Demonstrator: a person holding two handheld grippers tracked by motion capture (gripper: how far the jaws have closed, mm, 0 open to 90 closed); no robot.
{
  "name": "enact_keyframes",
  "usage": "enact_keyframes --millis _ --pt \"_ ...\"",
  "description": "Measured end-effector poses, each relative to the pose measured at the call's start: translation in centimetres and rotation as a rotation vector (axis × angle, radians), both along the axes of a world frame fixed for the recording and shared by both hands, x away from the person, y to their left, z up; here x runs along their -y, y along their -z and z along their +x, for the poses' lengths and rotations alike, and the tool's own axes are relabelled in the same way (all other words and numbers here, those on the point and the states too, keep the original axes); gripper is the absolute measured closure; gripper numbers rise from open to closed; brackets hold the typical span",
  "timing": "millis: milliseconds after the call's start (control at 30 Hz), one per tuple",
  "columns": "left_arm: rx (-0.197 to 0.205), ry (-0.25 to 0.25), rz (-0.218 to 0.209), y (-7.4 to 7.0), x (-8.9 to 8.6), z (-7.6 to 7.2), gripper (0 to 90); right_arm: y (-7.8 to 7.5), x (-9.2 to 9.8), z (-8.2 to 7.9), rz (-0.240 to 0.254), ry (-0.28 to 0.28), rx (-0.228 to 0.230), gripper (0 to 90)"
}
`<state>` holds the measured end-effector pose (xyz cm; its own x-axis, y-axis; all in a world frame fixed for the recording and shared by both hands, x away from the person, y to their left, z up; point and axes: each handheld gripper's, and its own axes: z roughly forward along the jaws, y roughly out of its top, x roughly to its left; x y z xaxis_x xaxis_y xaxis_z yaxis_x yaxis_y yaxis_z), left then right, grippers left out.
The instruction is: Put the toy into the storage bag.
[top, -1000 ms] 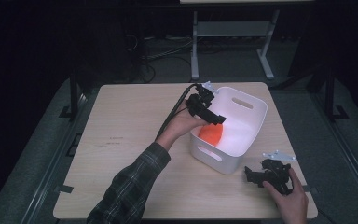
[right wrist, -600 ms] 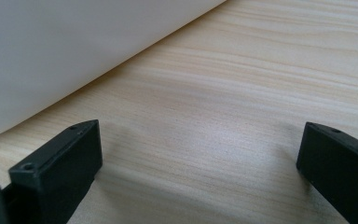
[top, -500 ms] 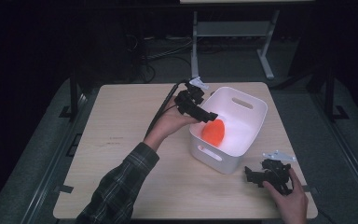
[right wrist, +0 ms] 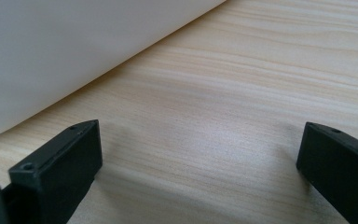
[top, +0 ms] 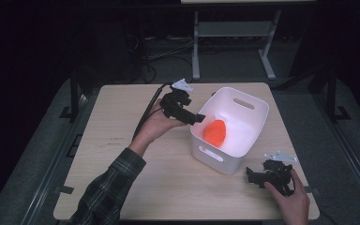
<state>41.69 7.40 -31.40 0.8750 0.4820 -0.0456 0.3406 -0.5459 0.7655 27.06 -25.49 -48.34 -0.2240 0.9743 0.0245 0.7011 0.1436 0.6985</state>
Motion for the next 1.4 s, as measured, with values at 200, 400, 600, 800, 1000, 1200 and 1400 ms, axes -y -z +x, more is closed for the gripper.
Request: enact_keyframes --millis 200,400,600,800,1000,1200,1400 --pt "0.012 -0.017 -0.015 0.4 -2.1 -0.7 13.4 0.0 0.0 0.0 0.000 0.000 0.000 0.0" --pt "0.029 -0.029 -0.019 0.7 -4.3 -1.6 13.4 0.0 0.0 0.0 0.000 0.000 0.000 0.0" --pt "0.038 -0.045 -0.026 1.5 -6.4 -2.6 13.5 0.0 0.0 0.0 0.000 0.000 0.000 0.0" --pt "0.051 -0.059 -0.032 2.0 -7.8 -3.4 13.5 0.0 0.0 0.0 -0.002 -0.002 0.002 0.0" --pt "0.059 -0.074 -0.031 2.8 -9.4 -4.4 13.7 0.0 0.0 0.0 -0.002 -0.002 0.002 0.0" --pt "0.064 -0.090 -0.021 3.7 -11.0 -5.3 13.8 0.0 0.0 0.0 -0.002 -0.002 0.003 0.0" --pt "0.071 -0.103 -0.011 4.7 -12.3 -6.1 13.9 0.0 0.0 0.0 -0.001 -0.002 0.001 0.0"
